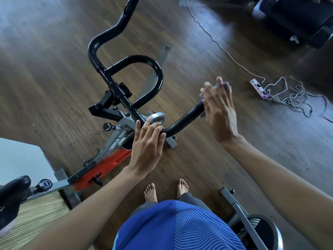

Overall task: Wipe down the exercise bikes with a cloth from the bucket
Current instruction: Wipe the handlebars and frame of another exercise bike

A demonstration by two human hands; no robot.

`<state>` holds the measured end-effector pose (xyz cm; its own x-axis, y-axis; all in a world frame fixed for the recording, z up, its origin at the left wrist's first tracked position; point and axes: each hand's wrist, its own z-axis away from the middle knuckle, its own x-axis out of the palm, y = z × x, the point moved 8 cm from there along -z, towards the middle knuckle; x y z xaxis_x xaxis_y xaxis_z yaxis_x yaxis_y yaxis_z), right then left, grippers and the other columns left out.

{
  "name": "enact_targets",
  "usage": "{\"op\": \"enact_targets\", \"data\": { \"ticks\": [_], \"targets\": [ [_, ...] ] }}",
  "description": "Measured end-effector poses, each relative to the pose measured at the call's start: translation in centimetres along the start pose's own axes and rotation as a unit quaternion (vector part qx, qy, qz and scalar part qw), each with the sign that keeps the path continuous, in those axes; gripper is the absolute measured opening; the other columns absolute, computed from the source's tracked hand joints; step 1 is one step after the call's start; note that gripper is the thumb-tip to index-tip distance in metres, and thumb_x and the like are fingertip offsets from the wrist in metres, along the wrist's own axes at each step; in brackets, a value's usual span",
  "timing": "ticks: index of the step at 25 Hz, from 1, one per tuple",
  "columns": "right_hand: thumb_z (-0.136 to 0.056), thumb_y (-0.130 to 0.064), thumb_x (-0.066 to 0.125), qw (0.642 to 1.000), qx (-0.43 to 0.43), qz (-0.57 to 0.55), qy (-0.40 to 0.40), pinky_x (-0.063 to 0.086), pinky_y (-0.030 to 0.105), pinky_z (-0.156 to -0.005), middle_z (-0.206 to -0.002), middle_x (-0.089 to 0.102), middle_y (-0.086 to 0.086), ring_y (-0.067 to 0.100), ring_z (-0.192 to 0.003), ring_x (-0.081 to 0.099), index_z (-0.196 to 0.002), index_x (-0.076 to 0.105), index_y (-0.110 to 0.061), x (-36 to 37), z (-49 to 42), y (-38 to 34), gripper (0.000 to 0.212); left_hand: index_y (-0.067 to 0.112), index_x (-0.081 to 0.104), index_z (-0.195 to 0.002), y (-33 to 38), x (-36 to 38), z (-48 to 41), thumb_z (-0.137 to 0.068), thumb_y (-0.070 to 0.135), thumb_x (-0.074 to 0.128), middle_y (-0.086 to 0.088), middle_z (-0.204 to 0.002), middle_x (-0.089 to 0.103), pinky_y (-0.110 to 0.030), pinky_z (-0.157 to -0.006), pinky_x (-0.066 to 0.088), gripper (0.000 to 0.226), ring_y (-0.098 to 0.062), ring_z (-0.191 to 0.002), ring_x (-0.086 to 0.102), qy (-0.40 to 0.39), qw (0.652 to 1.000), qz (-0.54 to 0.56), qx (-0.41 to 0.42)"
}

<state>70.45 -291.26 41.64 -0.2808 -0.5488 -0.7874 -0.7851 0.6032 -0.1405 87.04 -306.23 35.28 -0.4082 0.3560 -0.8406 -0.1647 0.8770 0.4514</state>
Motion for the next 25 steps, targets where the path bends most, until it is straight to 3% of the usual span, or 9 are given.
{"op": "enact_targets", "data": {
  "ticks": [4, 6, 10, 14, 18, 21, 25],
  "targets": [
    [-0.106, -0.010, 0.046, 0.994, 0.032, -0.084, -0.055, 0.010, 0.037, -0.127, -0.144, 0.055, 0.017, 0.030, -0.149, 0.030, -0.135, 0.057, 0.002, 2.8, 3.7, -4.3, 0.034, 0.009, 0.060, -0.126, -0.1, -0.1, 0.0, -0.105, 0.029, 0.039, -0.006, -0.135, 0.058, -0.050, -0.124, 0.012, 0.035, -0.024, -0.145, 0.034, 0.000, 1.000, 0.016, 0.001],
    [-0.107, -0.017, 0.041, 0.986, 0.072, -0.129, -0.076, 0.015, 0.043, -0.126, -0.148, 0.051, 0.016, 0.031, -0.150, 0.027, -0.138, 0.054, 0.001, 3.6, 5.4, -6.8, 0.038, 0.009, 0.053, -0.133, -0.3, -0.3, 0.1, -0.105, 0.027, 0.039, -0.007, -0.142, 0.051, -0.049, -0.123, 0.014, 0.037, -0.025, -0.145, 0.033, 0.007, 0.999, 0.042, -0.001],
    [-0.106, -0.018, 0.044, 0.988, 0.020, -0.122, -0.096, 0.021, 0.052, -0.124, -0.154, 0.045, 0.011, 0.029, -0.151, 0.028, -0.143, 0.053, -0.006, 3.2, 6.3, -8.1, 0.039, 0.005, 0.048, -0.135, -1.3, -0.6, 0.1, -0.104, 0.020, 0.041, -0.012, -0.145, 0.046, -0.052, -0.120, 0.024, 0.035, -0.028, -0.144, 0.033, 0.001, 0.996, 0.083, 0.018],
    [-0.109, -0.026, 0.035, 0.976, 0.135, -0.147, -0.083, 0.016, 0.055, -0.124, -0.161, 0.032, 0.013, 0.033, -0.154, 0.015, -0.149, 0.043, -0.009, 4.0, 6.4, -7.0, 0.045, 0.002, 0.051, -0.133, -1.9, -0.8, 0.1, -0.103, 0.015, 0.044, -0.015, -0.142, 0.049, -0.051, -0.120, 0.026, 0.033, -0.030, -0.143, 0.035, -0.007, 0.996, 0.078, 0.044],
    [-0.108, -0.024, 0.038, 0.961, 0.145, -0.215, -0.095, 0.014, 0.051, -0.126, -0.164, 0.022, 0.017, 0.032, -0.155, 0.004, -0.153, 0.032, -0.005, 5.2, 8.2, -9.2, 0.049, 0.002, 0.052, -0.133, -1.9, -0.8, 0.1, -0.103, 0.013, 0.046, -0.013, -0.141, 0.050, -0.052, -0.118, 0.028, 0.033, -0.030, -0.143, 0.036, -0.020, 0.995, 0.081, 0.054],
    [-0.109, -0.021, 0.038, 0.954, 0.175, -0.233, -0.075, 0.010, 0.043, -0.127, -0.160, 0.028, 0.021, 0.036, -0.154, 0.007, -0.150, 0.035, -0.002, 5.1, 7.8, -9.0, 0.045, 0.002, 0.053, -0.132, -2.0, -1.0, 0.2, -0.103, 0.013, 0.046, -0.012, -0.141, 0.050, -0.052, -0.118, 0.027, 0.032, -0.029, -0.143, 0.035, -0.027, 0.994, 0.084, 0.059],
    [-0.106, -0.007, 0.043, 0.951, 0.191, -0.234, -0.064, 0.017, 0.043, -0.126, -0.156, 0.036, 0.022, 0.039, -0.152, 0.017, -0.145, 0.043, 0.005, 4.2, 7.8, -9.7, 0.041, 0.005, 0.054, -0.131, -1.4, -1.5, 0.1, -0.104, 0.019, 0.043, -0.011, -0.140, 0.051, -0.049, -0.120, 0.025, 0.032, -0.027, -0.143, 0.036, -0.030, 0.994, 0.085, 0.061]
  ]
}}
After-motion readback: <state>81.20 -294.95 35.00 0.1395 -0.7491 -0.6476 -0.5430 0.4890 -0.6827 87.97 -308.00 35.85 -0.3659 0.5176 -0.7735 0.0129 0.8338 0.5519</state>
